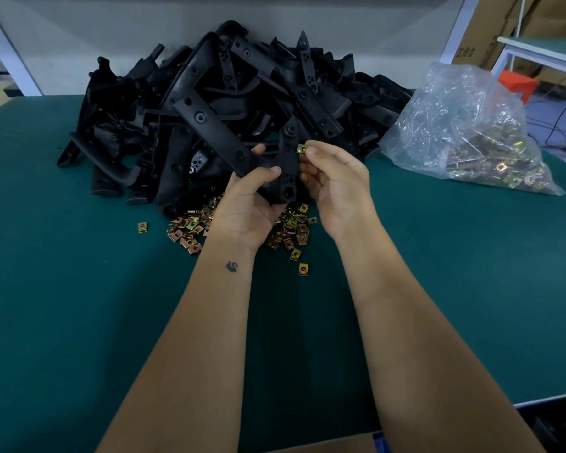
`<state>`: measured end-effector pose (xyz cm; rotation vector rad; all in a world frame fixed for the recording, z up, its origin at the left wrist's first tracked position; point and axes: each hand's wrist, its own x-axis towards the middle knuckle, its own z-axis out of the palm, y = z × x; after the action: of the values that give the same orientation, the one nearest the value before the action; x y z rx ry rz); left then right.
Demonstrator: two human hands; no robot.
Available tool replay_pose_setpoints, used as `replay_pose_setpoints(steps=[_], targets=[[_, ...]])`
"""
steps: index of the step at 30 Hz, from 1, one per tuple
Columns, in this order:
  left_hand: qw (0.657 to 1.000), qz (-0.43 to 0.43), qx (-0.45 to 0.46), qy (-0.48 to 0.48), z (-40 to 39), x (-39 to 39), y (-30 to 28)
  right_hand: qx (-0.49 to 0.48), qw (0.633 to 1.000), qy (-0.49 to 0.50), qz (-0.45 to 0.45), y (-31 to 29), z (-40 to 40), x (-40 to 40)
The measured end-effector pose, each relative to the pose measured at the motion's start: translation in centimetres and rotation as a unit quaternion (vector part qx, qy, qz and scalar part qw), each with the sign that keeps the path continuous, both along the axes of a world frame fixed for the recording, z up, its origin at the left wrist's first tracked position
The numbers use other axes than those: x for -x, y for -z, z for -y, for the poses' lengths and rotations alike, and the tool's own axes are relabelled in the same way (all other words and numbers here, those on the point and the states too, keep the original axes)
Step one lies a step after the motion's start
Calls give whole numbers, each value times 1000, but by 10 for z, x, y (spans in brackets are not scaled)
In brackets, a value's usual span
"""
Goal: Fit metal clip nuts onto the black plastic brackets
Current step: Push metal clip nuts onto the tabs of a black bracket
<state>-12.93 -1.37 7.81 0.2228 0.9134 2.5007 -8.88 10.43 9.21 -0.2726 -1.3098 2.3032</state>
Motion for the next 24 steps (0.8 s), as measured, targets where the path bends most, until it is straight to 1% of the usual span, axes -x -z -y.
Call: replay_pose_setpoints(steps=[5,10,15,20,24], targets=[[1000,10,-2,-19,-1,2,1,-20,999,-31,0,-1,3,-1],[999,-2,-3,-38,1,3,3,-37,998,-48,-5,-2,5,-1],[998,-30,34,-35,1,3,1,-45,997,-63,-3,-2,2,-2],[998,-34,45,-26,2,2,-1,-18,997,-74,-5,-1,1,-1],[997,-49,50,-43,2,1,-1,14,997,-73,-17,0,6,1]])
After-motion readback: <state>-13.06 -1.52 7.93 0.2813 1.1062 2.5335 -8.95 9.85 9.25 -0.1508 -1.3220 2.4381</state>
